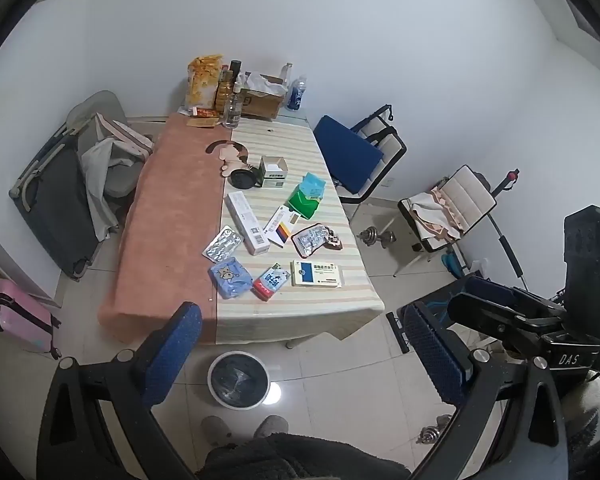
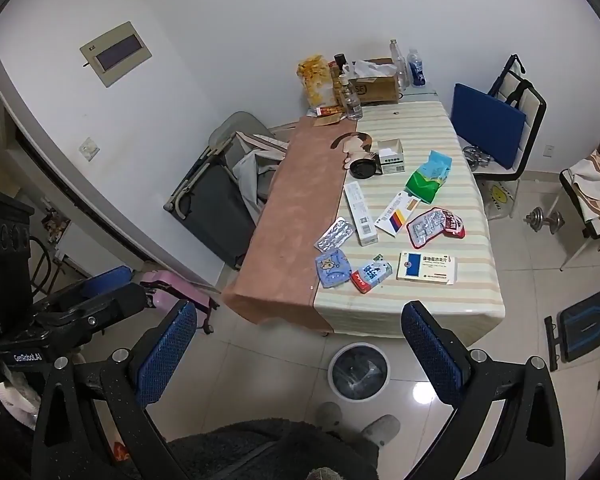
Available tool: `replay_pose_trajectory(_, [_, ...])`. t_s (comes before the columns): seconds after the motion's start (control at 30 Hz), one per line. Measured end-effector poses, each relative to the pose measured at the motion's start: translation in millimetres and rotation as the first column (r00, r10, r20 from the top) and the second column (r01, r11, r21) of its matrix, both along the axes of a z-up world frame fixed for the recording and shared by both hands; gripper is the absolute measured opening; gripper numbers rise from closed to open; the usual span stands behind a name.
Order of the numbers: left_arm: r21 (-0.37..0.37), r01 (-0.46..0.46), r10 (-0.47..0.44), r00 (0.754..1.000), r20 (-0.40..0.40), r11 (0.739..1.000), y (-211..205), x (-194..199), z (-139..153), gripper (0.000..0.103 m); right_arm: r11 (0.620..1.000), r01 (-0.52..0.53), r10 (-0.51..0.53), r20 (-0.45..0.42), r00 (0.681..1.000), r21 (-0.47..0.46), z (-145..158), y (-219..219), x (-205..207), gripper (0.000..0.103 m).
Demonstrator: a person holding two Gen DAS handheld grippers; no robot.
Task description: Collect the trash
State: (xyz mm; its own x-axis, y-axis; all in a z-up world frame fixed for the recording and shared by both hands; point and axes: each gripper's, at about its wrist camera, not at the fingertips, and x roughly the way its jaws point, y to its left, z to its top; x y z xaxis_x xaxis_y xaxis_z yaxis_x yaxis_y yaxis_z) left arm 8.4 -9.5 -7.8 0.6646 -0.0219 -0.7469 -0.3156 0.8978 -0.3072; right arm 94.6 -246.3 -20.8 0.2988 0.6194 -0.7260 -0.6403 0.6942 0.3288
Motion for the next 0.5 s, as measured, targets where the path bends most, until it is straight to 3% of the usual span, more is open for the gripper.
replay_pose_trajectory(0.5, [-0.007, 0.003, -0.003, 1.000, 0.017, 1.000, 3, -5, 10, 0.103, 1.000, -0.019, 0.019, -0.001, 1.000, 0.021, 13, -11, 3, 0.103])
